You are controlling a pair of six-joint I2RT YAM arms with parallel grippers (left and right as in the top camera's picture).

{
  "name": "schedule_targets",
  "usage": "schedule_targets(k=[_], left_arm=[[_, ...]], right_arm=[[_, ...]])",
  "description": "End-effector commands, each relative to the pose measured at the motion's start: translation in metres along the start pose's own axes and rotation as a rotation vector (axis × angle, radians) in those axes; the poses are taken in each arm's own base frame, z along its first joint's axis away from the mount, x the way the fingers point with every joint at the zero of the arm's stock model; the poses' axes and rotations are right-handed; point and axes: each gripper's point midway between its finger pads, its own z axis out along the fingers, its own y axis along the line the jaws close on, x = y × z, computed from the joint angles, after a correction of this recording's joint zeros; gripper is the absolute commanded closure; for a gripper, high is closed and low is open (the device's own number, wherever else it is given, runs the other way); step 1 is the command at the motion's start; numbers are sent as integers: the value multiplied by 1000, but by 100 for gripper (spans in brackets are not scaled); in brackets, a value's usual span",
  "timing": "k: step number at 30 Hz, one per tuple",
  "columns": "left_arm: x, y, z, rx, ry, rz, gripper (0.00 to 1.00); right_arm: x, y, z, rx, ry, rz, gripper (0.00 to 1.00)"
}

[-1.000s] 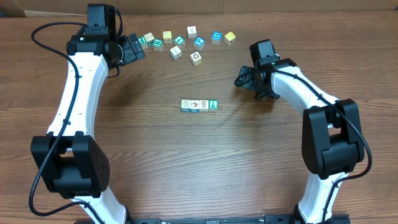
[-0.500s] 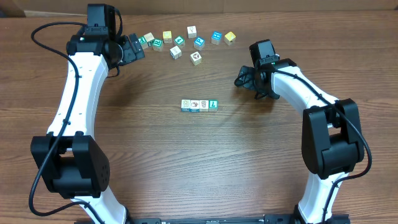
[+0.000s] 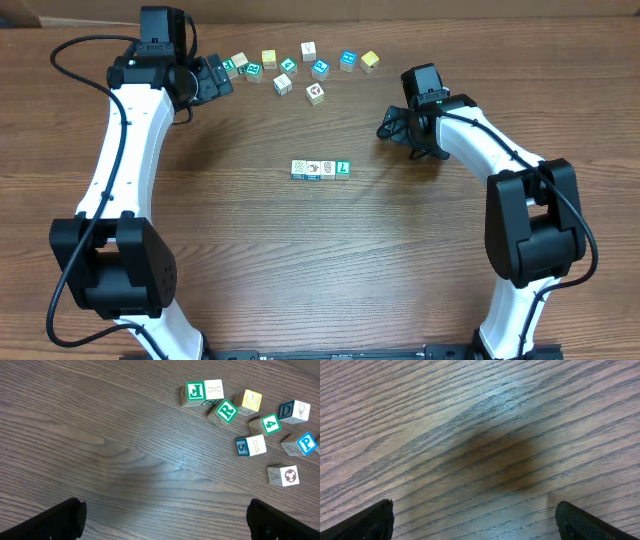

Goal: Form a horizontal line

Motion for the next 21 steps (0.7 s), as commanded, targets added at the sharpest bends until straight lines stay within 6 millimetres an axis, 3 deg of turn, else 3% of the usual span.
schedule_targets(k=[1, 5, 11, 21], left_arm=[[-3, -4, -5, 12, -12, 11, 0], [-3, -4, -5, 12, -12, 11, 0], [-3, -4, -5, 12, -12, 11, 0], [-3, -5, -5, 13, -12, 12, 0]], right_arm=[[-20, 6, -37, -45, -86, 11, 0], [-38, 12, -81, -102, -174, 23, 0], [-61, 15, -167, -209, -342, 46, 0], [-68, 4, -284, -350, -564, 76, 0]])
